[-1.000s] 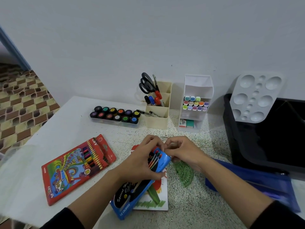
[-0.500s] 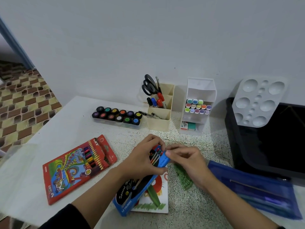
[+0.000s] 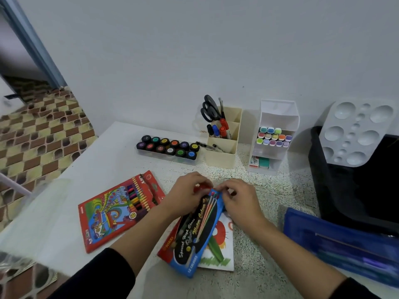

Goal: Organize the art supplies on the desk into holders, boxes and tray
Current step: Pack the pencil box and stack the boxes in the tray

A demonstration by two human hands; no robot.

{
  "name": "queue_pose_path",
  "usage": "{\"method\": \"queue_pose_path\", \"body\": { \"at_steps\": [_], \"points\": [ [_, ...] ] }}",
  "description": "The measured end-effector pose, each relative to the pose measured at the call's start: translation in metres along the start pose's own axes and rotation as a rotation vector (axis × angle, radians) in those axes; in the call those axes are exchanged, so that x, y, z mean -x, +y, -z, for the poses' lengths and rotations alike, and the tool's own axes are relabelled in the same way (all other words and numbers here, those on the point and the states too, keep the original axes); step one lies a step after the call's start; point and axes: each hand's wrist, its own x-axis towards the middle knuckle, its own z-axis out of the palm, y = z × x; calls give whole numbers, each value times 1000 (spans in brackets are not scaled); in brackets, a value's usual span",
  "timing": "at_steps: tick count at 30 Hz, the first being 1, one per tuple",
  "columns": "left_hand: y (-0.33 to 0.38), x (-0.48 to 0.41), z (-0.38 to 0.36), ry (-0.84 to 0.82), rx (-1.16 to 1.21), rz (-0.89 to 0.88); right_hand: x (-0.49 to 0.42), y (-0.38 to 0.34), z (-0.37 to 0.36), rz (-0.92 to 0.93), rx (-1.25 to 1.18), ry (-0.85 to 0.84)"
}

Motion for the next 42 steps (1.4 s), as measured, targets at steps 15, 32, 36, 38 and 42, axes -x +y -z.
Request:
{"method": "queue_pose_path", "body": {
  "at_steps": [15, 32, 36, 38, 42],
  "points": [
    [-90, 102, 148, 480, -135, 314, -38, -71, -67, 211, 230, -174],
    [-243, 144, 221, 294, -174, 576, -127, -93, -185, 62, 649, -49],
    [-226, 97, 239, 269, -66, 262, -130, -86, -182, 39, 649, 12],
    [-216, 70, 243, 183, -24, 124, -137, -82, -174, 48, 679, 29],
    [-203, 9, 238, -21, 30, -70, -158, -75, -150, -128, 827, -212]
  ]
}}
